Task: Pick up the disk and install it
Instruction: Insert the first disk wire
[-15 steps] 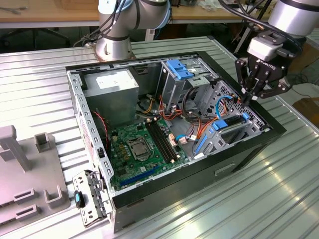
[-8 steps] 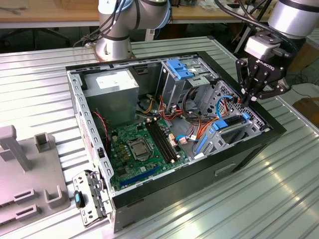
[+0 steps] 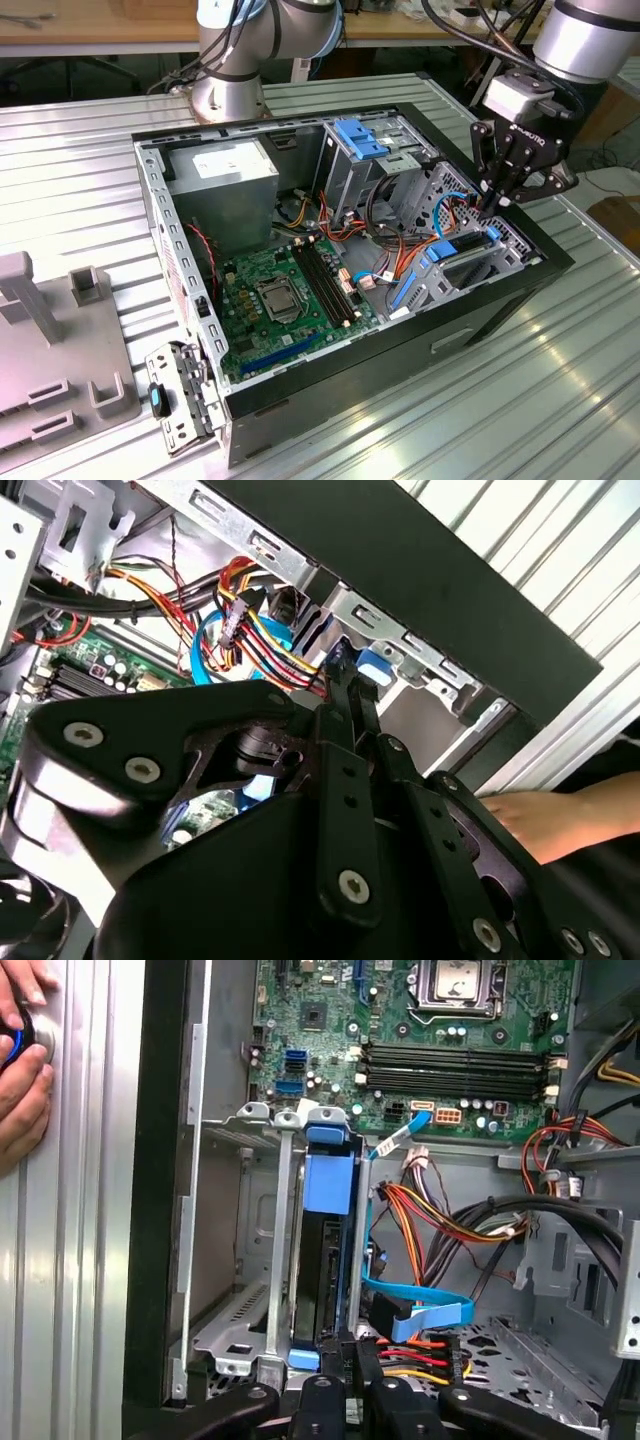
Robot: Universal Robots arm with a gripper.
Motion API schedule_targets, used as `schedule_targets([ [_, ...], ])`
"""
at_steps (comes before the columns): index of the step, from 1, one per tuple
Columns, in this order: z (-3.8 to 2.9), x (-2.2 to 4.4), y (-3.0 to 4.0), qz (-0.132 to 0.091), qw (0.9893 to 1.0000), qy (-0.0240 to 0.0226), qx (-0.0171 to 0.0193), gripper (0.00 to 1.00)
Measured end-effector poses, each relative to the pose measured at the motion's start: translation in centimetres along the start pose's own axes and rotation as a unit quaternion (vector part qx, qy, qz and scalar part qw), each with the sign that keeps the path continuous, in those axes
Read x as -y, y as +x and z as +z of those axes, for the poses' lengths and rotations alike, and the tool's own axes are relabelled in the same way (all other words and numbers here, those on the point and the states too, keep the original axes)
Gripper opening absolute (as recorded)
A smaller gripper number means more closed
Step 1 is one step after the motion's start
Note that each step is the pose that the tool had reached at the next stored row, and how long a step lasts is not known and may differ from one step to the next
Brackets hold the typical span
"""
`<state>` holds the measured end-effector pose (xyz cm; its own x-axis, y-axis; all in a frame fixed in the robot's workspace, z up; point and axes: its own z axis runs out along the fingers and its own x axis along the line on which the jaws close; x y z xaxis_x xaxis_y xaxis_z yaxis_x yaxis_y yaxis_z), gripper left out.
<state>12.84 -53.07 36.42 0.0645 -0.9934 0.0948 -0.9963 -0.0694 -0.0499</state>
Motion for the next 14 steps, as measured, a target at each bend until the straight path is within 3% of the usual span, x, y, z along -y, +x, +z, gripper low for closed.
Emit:
schedule_targets([
  [2,0.04,-0.31,0.1,0.0,1.0,0.0,0.0015,0.16],
  [6,0.45,-0.71,0.35,0.009,0.9999,0.0001,0.0115,0.16],
  [9,0.78,-0.74,0.44,0.019,0.9997,-0.0007,0.0141,0.16],
  [11,0.9,-0.77,0.71,0.02,0.9996,-0.0003,0.0208,0.16],
  [14,1.06,-0.82,1.18,0.02,0.9992,0.0003,0.0342,0.16],
])
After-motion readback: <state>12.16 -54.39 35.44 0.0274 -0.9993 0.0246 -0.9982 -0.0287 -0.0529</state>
